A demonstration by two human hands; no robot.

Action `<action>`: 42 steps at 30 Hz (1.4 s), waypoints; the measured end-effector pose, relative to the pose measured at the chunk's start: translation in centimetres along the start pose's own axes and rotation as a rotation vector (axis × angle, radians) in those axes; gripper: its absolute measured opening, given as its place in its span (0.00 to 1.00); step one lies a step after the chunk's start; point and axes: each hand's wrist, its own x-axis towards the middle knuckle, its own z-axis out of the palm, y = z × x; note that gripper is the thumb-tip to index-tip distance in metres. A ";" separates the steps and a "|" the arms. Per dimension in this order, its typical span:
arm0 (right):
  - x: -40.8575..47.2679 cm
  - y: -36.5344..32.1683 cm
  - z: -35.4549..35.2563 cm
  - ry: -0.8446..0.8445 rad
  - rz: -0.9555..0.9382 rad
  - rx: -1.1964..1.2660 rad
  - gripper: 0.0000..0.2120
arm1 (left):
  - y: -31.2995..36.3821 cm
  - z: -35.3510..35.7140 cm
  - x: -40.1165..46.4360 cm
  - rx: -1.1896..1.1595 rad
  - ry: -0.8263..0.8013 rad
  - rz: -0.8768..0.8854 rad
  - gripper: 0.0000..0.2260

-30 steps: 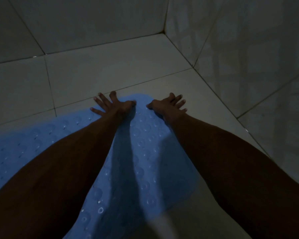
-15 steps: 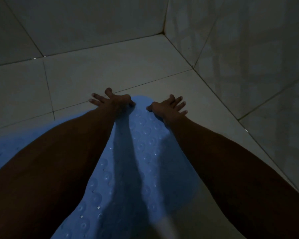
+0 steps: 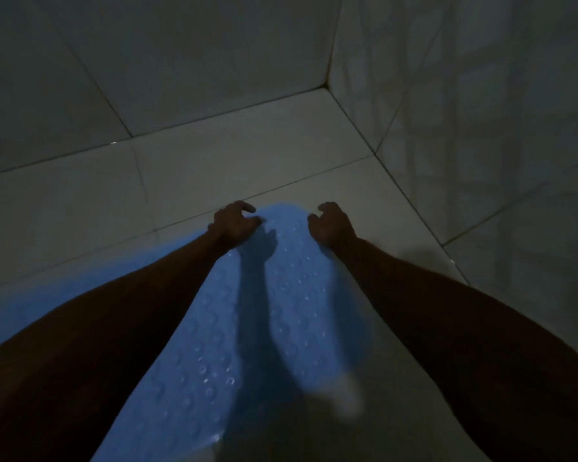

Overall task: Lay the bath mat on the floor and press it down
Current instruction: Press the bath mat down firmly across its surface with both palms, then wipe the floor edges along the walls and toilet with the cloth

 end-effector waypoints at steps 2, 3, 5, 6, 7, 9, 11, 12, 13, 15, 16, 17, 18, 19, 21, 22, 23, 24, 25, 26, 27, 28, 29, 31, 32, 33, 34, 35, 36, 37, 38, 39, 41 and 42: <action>-3.8 -4.4 -3.7 -0.007 -0.070 -0.007 0.20 | 2.7 -4.1 -4.2 0.014 -0.031 0.069 0.11; -5.6 -6.9 -5.8 -0.018 -0.093 -0.012 0.20 | 4.8 -6.6 -6.4 0.018 -0.040 0.101 0.08; -9.1 -12.6 -11.0 -0.035 -0.134 -0.027 0.20 | 9.4 -12.6 -10.6 0.002 -0.051 0.130 0.07; -11.1 -15.8 -13.9 -0.038 -0.152 -0.039 0.20 | 12.0 -16.1 -12.9 0.009 -0.051 0.150 0.08; -13.2 -20.1 -17.7 -0.040 -0.178 -0.048 0.20 | 15.2 -20.8 -15.4 0.019 -0.051 0.170 0.08; -16.8 -26.2 -23.0 -0.036 -0.207 -0.051 0.22 | 19.7 -27.2 -19.2 0.016 -0.048 0.200 0.09; -21.7 -34.6 -29.9 -0.057 -0.250 -0.020 0.23 | 25.9 -36.6 -24.5 0.020 -0.030 0.219 0.09; -24.0 -38.5 -32.9 -0.060 -0.286 0.009 0.24 | 28.4 -40.8 -26.9 0.022 -0.011 0.249 0.10; -26.2 -42.3 -35.7 -0.066 -0.326 0.027 0.24 | 30.9 -44.8 -29.1 0.025 0.009 0.268 0.11; -30.5 -49.2 -40.8 -0.081 -0.365 0.052 0.25 | 34.8 -52.0 -33.9 -0.011 0.032 0.274 0.12; -32.4 -52.3 -43.0 -0.081 -0.377 0.066 0.25 | 36.4 -55.0 -35.9 -0.026 0.042 0.280 0.13; -33.9 -55.1 -45.0 -0.074 -0.387 0.084 0.25 | 37.9 -57.8 -37.6 -0.041 0.053 0.289 0.13; -35.9 -58.1 -47.1 -0.065 -0.406 0.098 0.26 | 39.3 -61.0 -39.7 -0.044 0.072 0.304 0.13; -37.0 -60.5 -48.5 -0.056 -0.421 0.111 0.26 | 40.2 -63.3 -41.1 -0.047 0.089 0.310 0.13; -38.5 -64.5 -50.6 -0.040 -0.471 0.137 0.26 | 41.7 -67.3 -42.6 -0.071 0.131 0.335 0.12; -38.9 -66.3 -51.5 -0.030 -0.503 0.131 0.26 | 42.4 -69.0 -43.1 -0.079 0.153 0.347 0.12; -39.0 -67.7 -52.2 -0.016 -0.542 0.121 0.26 | 42.9 -70.4 -43.3 -0.089 0.177 0.358 0.12; -38.8 -69.3 -52.9 0.003 -0.587 0.107 0.26 | 43.4 -71.8 -43.3 -0.093 0.207 0.374 0.12; -38.4 -71.1 -53.7 0.027 -0.633 0.088 0.26 | 44.0 -73.4 -43.0 -0.099 0.242 0.387 0.12; -37.7 -72.9 -54.5 0.053 -0.673 0.064 0.27 | 44.7 -75.0 -42.8 -0.103 0.280 0.399 0.11; -36.9 -74.9 -55.6 0.080 -0.707 0.043 0.27 | 45.5 -76.7 -42.3 -0.109 0.308 0.410 0.11; -36.0 -76.9 -56.6 0.105 -0.734 0.034 0.27 | 46.2 -78.4 -41.6 -0.112 0.334 0.416 0.12; -35.0 -79.0 -57.6 0.134 -0.775 0.024 0.26 | 47.0 -80.1 -40.9 -0.104 0.367 0.423 0.12; -33.2 -82.7 -59.6 0.210 -0.858 0.028 0.25 | 48.6 -82.7 -39.4 -0.096 0.454 0.432 0.12; -31.5 -85.7 -61.0 0.260 -0.914 0.059 0.24 | 50.2 -84.6 -37.8 -0.110 0.519 0.425 0.13; -30.4 -87.5 -61.7 0.299 -0.959 0.089 0.23 | 51.2 -85.5 -36.6 -0.123 0.554 0.419 0.13; -29.8 -88.9 -62.1 0.335 -1.001 0.106 0.21 | 52.1 -86.1 -35.8 -0.133 0.587 0.412 0.15; -28.7 -90.7 -62.4 0.350 -1.046 0.109 0.19 | 53.2 -86.9 -34.6 -0.131 0.622 0.408 0.19; -27.9 -92.4 -62.6 0.343 -1.082 0.093 0.17 | 54.2 -87.6 -33.2 -0.134 0.637 0.396 0.23; -27.1 -93.7 -62.6 0.329 -1.129 0.071 0.15 | 55.2 -88.3 -32.0 -0.154 0.636 0.384 0.27; -26.4 -94.9 -62.5 0.324 -1.168 0.035 0.14 | 56.0 -89.0 -31.0 -0.187 0.614 0.367 0.32; -25.8 -95.8 -62.3 0.323 -1.203 -0.002 0.14 | 56.6 -89.6 -30.0 -0.221 0.583 0.354 0.36; -24.4 -97.2 -62.2 0.321 -1.233 -0.090 0.17 | 57.4 -90.6 -28.4 -0.261 0.533 0.355 0.40; -23.5 -97.9 -62.2 0.311 -1.216 -0.144 0.18 | 57.8 -91.2 -27.6 -0.285 0.507 0.368 0.38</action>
